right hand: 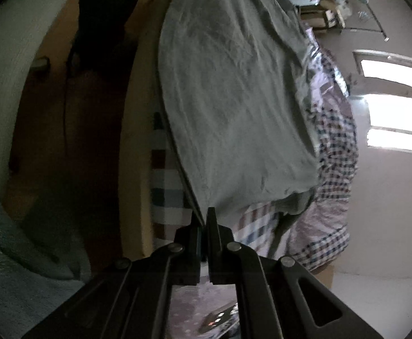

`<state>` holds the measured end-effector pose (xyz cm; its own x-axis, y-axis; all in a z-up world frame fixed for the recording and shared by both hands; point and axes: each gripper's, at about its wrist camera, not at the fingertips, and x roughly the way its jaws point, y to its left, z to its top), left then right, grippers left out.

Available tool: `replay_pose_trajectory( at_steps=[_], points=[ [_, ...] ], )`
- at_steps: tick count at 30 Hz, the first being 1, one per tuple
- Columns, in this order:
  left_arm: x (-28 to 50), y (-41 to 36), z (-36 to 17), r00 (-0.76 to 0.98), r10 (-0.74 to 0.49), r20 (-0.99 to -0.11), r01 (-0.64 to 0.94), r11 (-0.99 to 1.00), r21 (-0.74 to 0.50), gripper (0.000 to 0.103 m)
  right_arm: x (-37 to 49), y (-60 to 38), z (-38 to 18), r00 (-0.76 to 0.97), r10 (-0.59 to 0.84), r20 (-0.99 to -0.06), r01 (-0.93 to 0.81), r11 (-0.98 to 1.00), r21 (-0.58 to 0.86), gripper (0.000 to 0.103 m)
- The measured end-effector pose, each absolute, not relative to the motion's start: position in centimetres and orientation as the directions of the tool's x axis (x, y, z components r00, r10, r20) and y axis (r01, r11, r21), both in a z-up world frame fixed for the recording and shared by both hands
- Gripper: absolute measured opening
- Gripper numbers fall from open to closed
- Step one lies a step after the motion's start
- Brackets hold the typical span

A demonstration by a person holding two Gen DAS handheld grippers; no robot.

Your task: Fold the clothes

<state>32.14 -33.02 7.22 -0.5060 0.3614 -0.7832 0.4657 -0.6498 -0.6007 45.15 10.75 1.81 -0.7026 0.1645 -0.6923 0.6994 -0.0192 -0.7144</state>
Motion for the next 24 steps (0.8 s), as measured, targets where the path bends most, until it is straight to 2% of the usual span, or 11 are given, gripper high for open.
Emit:
replay_pose_trajectory(
  at_steps=[3, 6, 8, 9, 11, 12, 15, 18, 24],
  points=[
    [32.6, -34.0, 6.6, -0.495, 0.338, -0.800, 0.503, -0.640, -0.581, 0.005, 45.0, 10.6, 1.9, -0.672, 0.161, -0.723, 0.729, -0.029, -0.684, 0.005],
    [33.0, -34.4, 6.8, -0.519, 0.324, -0.791, 0.504, -0.631, -0.590, 0.017, 43.4, 11.4, 3.4, -0.650, 0.132, -0.748, 0.736, -0.135, -0.663, 0.019],
    [33.0, -34.3, 7.9, -0.564, 0.319, -0.762, 0.468, -0.637, -0.613, 0.036, 41.7, 12.3, 4.9, -0.638, 0.101, -0.763, 0.728, -0.243, -0.641, 0.041],
    [32.9, -34.1, 8.6, -0.591, 0.316, -0.743, 0.444, -0.641, -0.626, 0.041, 40.8, 12.7, 5.6, -0.633, 0.085, -0.769, 0.721, -0.297, -0.626, 0.044],
    [32.4, -33.5, 10.2, -0.643, 0.313, -0.699, 0.391, -0.650, -0.651, 0.064, 39.1, 13.6, 7.1, -0.624, 0.051, -0.779, 0.702, -0.400, -0.589, 0.051],
    [32.0, -33.1, 10.9, -0.663, 0.314, -0.679, 0.368, -0.654, -0.661, 0.067, 38.2, 14.1, 7.9, -0.621, 0.034, -0.783, 0.690, -0.450, -0.567, 0.053],
    [30.1, -31.2, 13.3, -0.729, 0.336, -0.597, 0.263, -0.667, -0.697, 0.084, 35.7, 15.5, 10.1, -0.613, -0.019, -0.790, 0.645, -0.589, -0.487, 0.058],
    [27.1, -28.1, 15.0, -0.765, 0.369, -0.527, 0.157, -0.688, -0.709, 0.087, 32.9, 18.1, 12.1, -0.617, -0.060, -0.785, 0.567, -0.726, -0.389, 0.061],
    [20.4, -20.8, 15.8, -0.750, 0.482, -0.453, -0.035, -0.713, -0.701, 0.091, 26.3, 30.9, 14.4, -0.657, -0.053, -0.752, 0.233, -0.963, -0.136, 0.069]
  ],
)
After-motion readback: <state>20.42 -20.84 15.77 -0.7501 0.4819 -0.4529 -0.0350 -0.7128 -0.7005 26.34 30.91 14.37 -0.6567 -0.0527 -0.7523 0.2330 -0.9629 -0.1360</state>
